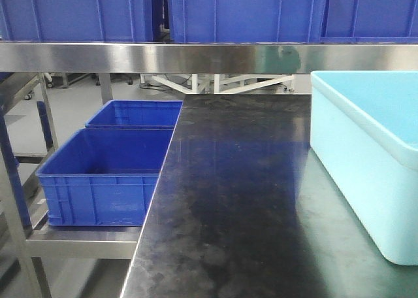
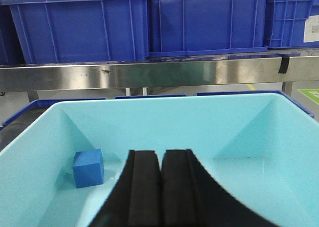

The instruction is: Pick red cube and place on left shelf

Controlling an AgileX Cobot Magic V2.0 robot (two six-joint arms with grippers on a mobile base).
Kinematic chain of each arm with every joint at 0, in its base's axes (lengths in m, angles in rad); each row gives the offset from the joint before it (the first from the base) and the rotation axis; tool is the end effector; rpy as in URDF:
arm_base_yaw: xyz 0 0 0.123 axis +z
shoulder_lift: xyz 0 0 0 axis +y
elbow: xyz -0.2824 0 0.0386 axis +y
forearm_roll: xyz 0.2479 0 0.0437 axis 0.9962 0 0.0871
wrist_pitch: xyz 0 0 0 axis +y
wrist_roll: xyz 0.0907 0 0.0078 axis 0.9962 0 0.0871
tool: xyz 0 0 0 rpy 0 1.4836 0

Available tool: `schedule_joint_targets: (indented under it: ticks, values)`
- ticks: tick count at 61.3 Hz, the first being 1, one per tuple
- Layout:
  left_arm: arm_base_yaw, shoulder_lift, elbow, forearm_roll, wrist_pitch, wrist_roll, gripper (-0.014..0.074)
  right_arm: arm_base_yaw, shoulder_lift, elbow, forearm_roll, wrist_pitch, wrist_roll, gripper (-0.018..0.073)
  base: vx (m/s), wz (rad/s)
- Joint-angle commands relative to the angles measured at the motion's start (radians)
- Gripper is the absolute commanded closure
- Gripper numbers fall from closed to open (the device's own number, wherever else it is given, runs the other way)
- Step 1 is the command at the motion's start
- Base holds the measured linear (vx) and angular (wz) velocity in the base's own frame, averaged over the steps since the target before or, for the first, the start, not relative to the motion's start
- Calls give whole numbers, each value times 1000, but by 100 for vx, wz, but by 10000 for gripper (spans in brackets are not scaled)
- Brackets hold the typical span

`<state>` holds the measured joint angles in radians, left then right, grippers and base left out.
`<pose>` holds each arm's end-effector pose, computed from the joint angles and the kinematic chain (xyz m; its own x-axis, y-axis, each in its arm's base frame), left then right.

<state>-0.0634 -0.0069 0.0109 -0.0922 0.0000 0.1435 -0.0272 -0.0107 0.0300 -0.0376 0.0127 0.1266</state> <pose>0.0560 -0.0036 0.2098 0.0861 0.0459 -0.9952 0.0590 0.9969 0.0511 0.0568 -0.0016 0.2024 0.0574 0.0874 -0.9945 0.0227 0.9958 0.0888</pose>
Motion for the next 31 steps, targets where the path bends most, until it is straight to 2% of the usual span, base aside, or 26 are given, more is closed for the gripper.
schedule_joint_targets:
  ticks: [1, 31]
  values:
    - [-3, 8, 22, -6, -83, 1, 491, -5, -18, -26, -1, -83, -7, 510, 0, 0]
    - [-3, 8, 22, -6, -83, 1, 491, -5, -18, -26, -1, -83, -7, 510, 0, 0]
